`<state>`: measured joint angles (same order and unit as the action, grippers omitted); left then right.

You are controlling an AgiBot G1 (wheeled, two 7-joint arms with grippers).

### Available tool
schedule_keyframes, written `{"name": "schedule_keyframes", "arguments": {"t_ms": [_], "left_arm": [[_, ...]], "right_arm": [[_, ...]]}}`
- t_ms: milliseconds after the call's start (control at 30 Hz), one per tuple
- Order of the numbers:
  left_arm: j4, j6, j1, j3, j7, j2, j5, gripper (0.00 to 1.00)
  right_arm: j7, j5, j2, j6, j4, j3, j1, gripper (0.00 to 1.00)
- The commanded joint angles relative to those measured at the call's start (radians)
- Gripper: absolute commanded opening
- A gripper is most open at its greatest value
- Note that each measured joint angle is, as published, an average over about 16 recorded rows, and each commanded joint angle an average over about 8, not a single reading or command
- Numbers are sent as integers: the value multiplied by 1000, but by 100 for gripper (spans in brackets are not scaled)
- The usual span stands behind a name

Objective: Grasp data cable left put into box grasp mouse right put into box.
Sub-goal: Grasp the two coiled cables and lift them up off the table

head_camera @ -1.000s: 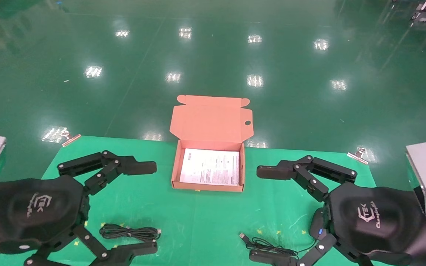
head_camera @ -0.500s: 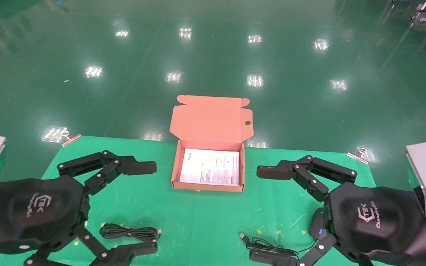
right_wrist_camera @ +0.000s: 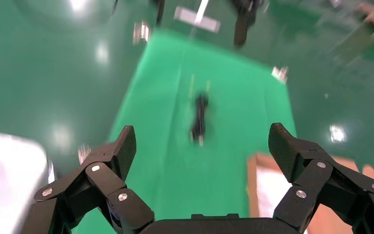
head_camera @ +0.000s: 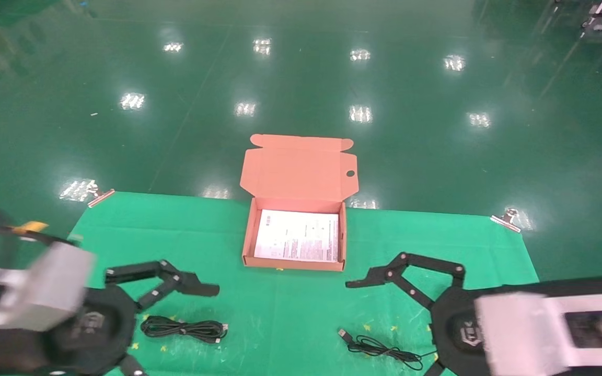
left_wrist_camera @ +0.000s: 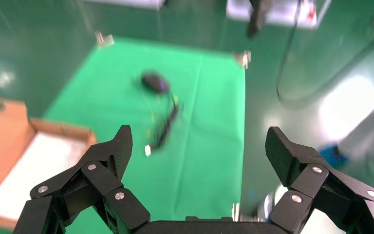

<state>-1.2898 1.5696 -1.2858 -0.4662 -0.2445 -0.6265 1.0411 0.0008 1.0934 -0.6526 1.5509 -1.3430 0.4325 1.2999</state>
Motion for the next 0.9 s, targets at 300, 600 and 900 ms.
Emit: {"name": "schedule_keyframes", "arguments": {"t_ms": [300,600,900], "left_arm": [[49,10,-211,-254,5,-110,301,100],[118,-30,-290,-434,-7,-244,597,100],[228,-109,-277,-516,-54,-352,783,100]], "right_arm": [[-113,309,-75,-7,-6,206,161,100],[-140,555,-141,-73,-6,321,176,100],[-126,724,-183,-151,6,390,112,100]]}}
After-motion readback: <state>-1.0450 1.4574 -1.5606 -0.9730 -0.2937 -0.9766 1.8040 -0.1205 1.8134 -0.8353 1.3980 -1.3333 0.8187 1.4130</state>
